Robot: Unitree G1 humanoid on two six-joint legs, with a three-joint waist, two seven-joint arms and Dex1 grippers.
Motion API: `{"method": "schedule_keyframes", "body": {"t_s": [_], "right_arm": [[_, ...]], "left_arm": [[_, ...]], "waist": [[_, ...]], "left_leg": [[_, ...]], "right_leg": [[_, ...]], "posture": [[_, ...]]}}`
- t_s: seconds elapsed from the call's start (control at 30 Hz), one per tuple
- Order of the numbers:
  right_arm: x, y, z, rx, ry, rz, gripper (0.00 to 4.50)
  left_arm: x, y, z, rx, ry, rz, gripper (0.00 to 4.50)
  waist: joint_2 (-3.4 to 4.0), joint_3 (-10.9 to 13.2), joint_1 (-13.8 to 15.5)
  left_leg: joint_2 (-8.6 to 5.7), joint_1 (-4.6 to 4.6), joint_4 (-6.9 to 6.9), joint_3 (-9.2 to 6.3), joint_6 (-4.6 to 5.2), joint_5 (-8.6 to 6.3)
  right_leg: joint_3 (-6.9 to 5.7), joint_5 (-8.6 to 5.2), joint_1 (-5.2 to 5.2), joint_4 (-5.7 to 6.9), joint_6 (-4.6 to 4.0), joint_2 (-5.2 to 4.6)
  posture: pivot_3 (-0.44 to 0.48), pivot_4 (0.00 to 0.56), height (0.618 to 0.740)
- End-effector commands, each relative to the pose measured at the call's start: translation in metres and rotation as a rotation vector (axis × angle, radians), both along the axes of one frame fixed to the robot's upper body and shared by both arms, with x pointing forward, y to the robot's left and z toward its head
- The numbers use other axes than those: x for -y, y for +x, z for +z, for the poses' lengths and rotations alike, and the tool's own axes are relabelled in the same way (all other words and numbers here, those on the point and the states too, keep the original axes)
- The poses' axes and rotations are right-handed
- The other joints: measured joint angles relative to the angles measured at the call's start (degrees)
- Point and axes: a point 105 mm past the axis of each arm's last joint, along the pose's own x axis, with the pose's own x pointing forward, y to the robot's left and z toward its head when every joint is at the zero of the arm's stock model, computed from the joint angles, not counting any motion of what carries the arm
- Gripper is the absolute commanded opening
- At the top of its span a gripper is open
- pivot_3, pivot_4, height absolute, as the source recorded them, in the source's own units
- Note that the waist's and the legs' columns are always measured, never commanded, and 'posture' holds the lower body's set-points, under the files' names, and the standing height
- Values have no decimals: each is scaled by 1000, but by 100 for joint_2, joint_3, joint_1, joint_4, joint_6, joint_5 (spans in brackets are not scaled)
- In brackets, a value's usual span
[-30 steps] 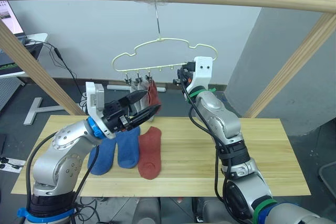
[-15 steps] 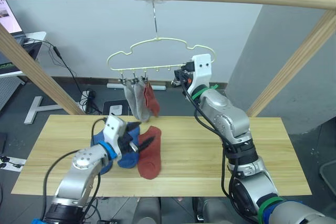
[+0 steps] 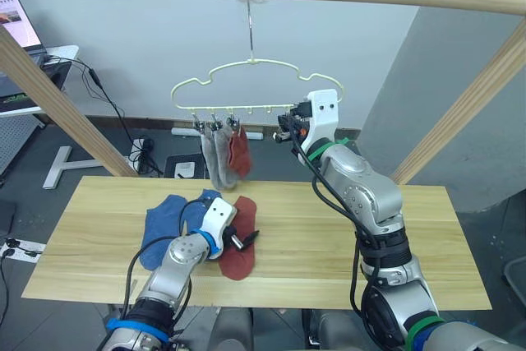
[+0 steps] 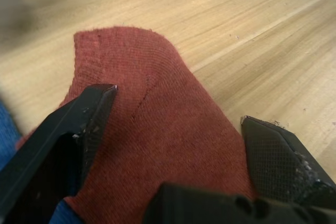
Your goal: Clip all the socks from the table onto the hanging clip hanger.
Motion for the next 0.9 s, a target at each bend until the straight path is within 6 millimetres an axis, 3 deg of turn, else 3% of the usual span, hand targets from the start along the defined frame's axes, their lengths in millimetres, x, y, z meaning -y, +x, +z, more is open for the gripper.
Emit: {"method": "schedule_keyframes", "body": {"t_s": [0.03,0.13,0.27,0.53,0.63,0.77,0.9], "right_arm": [[4,-2,8,24,10,-6,0],[9,-1,8,23,7,-17,0],[20,-1,6,22,-23,-21,0],[30,-2,6,-2,-24,-14,0],[38,-4,7,-79,38,-4,0],[50,-7,3,-282,196,-6,0],[59,-8,-2,-411,284,-15,0]], "left_arm": [[-8,-12,-20,-85,67,0,4269],[-6,-18,-23,-131,27,-2,3558],[15,-16,-6,-90,-99,-59,2316],[31,-16,12,-27,-227,-117,34],[49,-18,38,44,-353,-188,34],[62,-9,103,311,-561,-199,34],[65,-9,130,426,-601,-191,34]], "waist": [[0,-1,-8],[-3,-7,-12],[-3,-9,-12],[-5,-10,-1],[-5,-10,1],[-10,-14,26],[-7,-53,12]], "left_leg": [[0,1,3,1,0,0],[-1,2,10,6,0,0],[-1,1,12,5,0,0],[-2,-4,15,4,0,0],[-2,-5,15,4,0,0],[-2,-10,21,1,-1,0],[-4,-4,22,2,0,0]], "right_leg": [[2,1,1,0,5,0],[7,6,5,-1,13,0],[6,8,6,-1,10,0],[6,11,6,-2,6,-1],[5,12,6,-2,7,-1],[2,17,8,0,11,-4],[6,20,16,-3,15,-4]], "posture": [[228,184,740],[221,178,740],[222,173,740],[223,165,740],[222,161,740],[216,154,740],[211,148,740]]}}
